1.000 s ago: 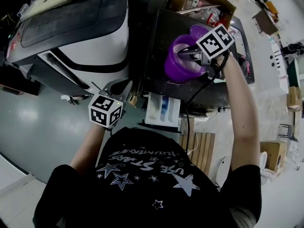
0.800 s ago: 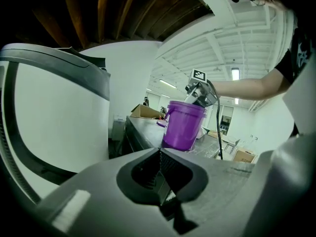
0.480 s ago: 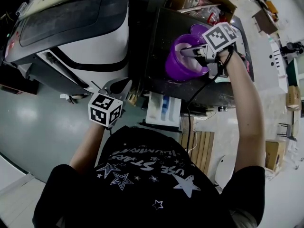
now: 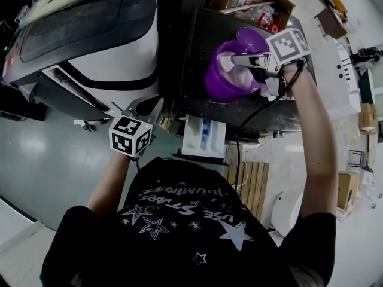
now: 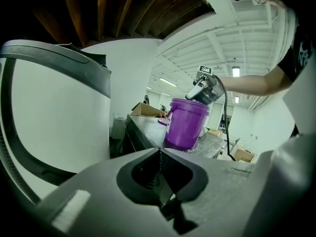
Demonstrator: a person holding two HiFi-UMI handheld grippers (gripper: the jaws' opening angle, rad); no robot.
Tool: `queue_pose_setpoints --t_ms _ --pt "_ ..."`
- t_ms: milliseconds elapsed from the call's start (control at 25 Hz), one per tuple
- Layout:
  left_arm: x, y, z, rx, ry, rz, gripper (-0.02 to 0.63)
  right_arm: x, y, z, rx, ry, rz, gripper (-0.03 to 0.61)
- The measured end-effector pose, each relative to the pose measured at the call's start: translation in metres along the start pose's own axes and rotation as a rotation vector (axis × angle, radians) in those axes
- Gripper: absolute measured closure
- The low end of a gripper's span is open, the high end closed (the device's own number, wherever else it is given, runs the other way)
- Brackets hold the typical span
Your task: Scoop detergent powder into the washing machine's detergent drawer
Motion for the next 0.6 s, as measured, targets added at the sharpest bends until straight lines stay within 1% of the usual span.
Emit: queue_pose_setpoints --t_ms 80,120,160,200,280,320,360,600 --pt "0.001 0.002 0.001 0.004 -0.001 -0.002 0.613 -0.003 0.002 -0.007 -0.006 0.026 0.006 0.541" --pt "0.001 0.004 0.001 0.006 -0.003 -0.005 0.614 -0.005 0.004 -0.010 0.006 0.043 0.013 0.541" --pt "0.001 0.006 0.001 0.008 -0.006 -0.008 0.613 -0.009 0.006 -0.012 0.038 0.061 0.026 0.541" --pt "0.000 0.009 0.001 0.010 -0.010 -0.011 0.614 -0.012 0.007 -0.013 0.091 0.082 0.043 0.541" --pt "-0.002 0.015 0.002 0.016 -0.021 -0.017 0.612 -0.019 0.006 -0.013 0.229 0.134 0.081 0.541" --pt "-0.003 0.018 0.002 0.021 -0.026 -0.020 0.614 -0.023 0.007 -0.014 0.280 0.164 0.099 0.541" --pt "-0.003 0.021 0.002 0.027 -0.032 -0.022 0.614 -0.026 0.008 -0.016 0.306 0.192 0.114 0.541" --pt "-0.001 0.046 -0.002 0.055 -0.058 -0.018 0.614 -0.053 0.024 -0.031 0.362 0.319 0.197 0.541"
Point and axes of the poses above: the fingertips, and each gripper's own axes: z forward along the fingers, y to its right, x out of its top, the point moved 10 cm from there along -z, backward along the fingers, and after that the axes turned 10 degrees about z, right-handed, at the moved point
